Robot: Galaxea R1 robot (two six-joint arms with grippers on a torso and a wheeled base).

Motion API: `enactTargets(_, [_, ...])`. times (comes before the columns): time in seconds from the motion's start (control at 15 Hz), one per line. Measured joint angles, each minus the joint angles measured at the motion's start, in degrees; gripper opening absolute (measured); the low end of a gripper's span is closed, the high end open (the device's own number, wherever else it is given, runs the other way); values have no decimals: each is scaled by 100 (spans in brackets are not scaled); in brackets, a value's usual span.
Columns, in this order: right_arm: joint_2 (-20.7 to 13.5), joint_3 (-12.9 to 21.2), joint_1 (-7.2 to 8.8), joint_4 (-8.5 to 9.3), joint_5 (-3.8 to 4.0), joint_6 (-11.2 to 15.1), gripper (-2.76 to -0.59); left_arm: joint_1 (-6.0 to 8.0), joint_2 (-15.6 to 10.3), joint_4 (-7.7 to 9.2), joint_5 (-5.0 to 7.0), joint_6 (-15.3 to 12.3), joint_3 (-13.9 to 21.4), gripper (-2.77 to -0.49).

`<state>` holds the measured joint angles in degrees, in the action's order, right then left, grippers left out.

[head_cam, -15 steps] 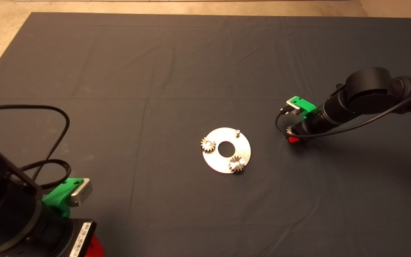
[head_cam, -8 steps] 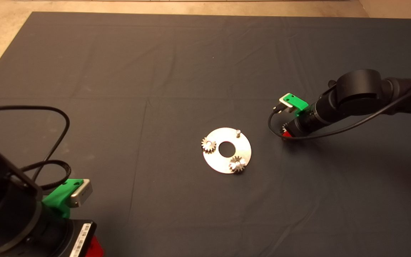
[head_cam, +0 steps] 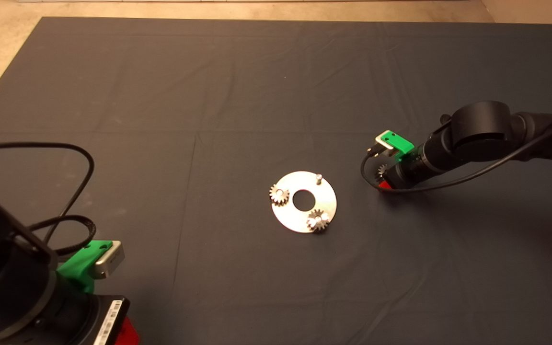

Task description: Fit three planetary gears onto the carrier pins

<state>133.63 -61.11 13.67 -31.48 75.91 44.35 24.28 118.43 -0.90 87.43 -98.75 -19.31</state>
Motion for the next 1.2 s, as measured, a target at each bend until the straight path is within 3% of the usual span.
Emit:
enactTargets(0.53, [16, 0, 5, -2, 3, 2, -213, 0, 0, 2, 0, 1, 0, -137])
enactTargets(0.73, [21, 0, 16, -5, 16, 2, -207, 0, 15, 2, 0, 2, 0, -137])
enactTargets(0.87, [18, -2, 17, -9, 38, 0, -192, 0, 12, 2, 0, 0, 0, -137])
enactTargets(1.2, [16, -2, 17, -11, 33, 2, -192, -1, 15, 2, 0, 0, 0, -137])
